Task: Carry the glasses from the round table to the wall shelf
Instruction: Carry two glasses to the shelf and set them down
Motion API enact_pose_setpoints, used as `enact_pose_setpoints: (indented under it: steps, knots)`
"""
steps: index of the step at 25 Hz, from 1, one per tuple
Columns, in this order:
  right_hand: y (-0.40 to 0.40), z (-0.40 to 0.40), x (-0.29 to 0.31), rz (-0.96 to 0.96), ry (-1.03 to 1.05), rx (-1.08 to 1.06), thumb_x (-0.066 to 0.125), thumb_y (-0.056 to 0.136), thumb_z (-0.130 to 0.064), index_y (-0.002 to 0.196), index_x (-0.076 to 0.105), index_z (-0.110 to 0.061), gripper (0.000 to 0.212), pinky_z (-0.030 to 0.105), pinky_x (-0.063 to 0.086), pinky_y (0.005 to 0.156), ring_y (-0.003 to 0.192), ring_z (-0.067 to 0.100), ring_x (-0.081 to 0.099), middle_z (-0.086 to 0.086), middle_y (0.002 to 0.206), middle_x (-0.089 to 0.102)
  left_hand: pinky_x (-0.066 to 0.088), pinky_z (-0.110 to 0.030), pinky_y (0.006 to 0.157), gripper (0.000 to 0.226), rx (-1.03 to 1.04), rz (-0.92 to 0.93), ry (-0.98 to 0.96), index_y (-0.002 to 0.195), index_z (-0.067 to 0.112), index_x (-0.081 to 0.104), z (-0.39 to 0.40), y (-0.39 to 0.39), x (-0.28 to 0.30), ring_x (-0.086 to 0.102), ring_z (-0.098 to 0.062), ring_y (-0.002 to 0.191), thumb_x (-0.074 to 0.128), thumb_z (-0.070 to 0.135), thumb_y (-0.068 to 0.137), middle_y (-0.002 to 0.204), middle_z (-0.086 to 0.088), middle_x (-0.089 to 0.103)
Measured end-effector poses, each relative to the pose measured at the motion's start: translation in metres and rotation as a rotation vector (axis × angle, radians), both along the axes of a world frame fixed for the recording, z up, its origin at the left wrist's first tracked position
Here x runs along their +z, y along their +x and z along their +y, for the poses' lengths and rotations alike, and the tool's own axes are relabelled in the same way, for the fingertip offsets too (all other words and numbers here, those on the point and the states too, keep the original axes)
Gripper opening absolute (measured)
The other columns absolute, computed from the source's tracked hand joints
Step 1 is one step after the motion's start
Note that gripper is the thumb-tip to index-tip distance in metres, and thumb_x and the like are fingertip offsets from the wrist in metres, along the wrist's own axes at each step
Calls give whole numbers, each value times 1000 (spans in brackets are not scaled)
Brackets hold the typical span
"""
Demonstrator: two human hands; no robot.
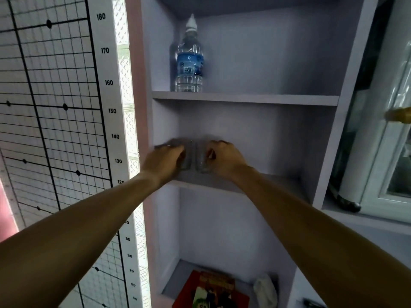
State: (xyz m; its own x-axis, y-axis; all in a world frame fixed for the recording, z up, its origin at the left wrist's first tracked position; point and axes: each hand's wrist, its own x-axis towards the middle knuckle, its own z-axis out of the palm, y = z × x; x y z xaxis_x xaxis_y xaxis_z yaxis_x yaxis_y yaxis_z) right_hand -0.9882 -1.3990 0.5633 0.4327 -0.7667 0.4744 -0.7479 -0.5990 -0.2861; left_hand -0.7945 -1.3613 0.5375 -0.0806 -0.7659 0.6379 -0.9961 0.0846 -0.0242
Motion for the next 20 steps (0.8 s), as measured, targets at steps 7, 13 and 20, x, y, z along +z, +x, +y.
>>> enact_pose_setpoints:
  steps: [7, 13, 20]
  knots:
    - [8, -6, -2, 2, -8, 66, 63, 89, -17, 124, 66, -16, 34, 30, 50, 90, 110, 27, 63, 10, 123, 67, 55, -39, 76, 16, 72, -18, 44, 93, 15, 68, -4, -7, -1, 70, -36, 88, 55, 21, 88, 97, -14, 74]
    - [6, -5, 2, 30, -28, 87, 63, 90, -16, 132, 62, -15, 42, 32, 49, 99, 117, 28, 62, 9, 129, 67, 53, -39, 83, 23, 124, -68, 89, 99, 12, 71, -4, -11, 4, 68, -38, 95, 55, 24, 87, 103, -16, 73]
    - [4, -4, -1, 70, -23, 84, 62, 93, -18, 131, 62, -13, 39, 33, 51, 97, 112, 28, 63, 11, 125, 67, 53, -36, 84, 29, 139, -88, 147, 103, 18, 71, -5, -11, 4, 69, -36, 94, 55, 32, 84, 103, -13, 74]
